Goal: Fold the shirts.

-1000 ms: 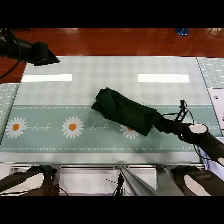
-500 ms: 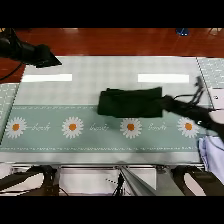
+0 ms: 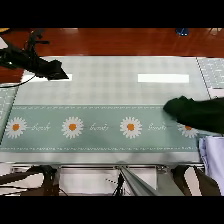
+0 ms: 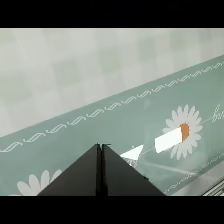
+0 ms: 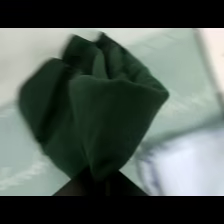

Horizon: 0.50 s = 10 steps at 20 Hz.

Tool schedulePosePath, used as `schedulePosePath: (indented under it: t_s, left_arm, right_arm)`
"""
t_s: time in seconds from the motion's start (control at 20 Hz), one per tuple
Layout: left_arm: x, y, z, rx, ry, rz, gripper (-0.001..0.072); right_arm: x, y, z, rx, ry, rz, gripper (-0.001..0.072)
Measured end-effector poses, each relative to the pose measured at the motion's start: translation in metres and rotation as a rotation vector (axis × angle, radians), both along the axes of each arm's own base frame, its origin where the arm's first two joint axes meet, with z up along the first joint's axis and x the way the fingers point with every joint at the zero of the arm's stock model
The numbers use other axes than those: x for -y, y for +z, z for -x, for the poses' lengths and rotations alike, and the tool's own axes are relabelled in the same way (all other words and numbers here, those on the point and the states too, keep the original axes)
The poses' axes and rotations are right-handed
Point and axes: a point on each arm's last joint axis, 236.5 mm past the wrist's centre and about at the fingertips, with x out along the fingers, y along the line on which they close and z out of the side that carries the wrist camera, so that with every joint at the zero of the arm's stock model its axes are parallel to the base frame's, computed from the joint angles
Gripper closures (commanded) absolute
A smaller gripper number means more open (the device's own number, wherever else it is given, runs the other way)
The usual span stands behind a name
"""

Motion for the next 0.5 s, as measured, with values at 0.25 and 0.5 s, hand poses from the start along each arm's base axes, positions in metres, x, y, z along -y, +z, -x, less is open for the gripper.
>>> schedulePosePath:
  t_s: [0.25,0.5]
  left_arm:
    - [0.019,-0.019,0.003,-0.017,-0.076,-0.005,0.0683]
    - [0.027,-0.025,-0.007,0.036,-0.11,-0.016,0.0682]
  right_arm:
    - [0.076,-0.004,0.108,-0.268,-0.418,0.123,0.0691]
    - [0.097,0.0,0.189,-0.406,-0.704,0.132,0.0687]
